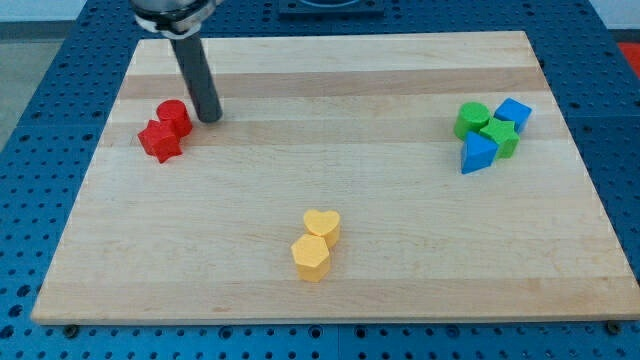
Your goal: Slide the blue triangle up a bit
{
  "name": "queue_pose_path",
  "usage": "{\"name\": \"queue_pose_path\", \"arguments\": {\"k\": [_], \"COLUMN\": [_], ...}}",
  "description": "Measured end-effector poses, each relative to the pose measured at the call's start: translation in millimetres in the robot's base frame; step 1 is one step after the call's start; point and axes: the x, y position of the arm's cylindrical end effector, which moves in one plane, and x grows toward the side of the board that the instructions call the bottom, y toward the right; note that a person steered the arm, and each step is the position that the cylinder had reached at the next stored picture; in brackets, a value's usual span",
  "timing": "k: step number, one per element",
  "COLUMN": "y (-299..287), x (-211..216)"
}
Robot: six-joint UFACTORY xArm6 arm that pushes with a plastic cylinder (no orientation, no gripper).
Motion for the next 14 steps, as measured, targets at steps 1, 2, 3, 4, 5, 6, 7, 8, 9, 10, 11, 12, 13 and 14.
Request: {"name": "queue_pose_path", "arguments": {"k": [1, 2, 3, 4, 5, 6, 7, 8, 9, 10, 11, 12, 13, 14], "y": [42, 82, 120, 153, 185, 230, 286, 321, 333, 333, 333, 332, 320, 303], "x": [-2, 9, 37, 76, 109, 126, 126, 123, 111, 102, 97, 91, 84, 81]}}
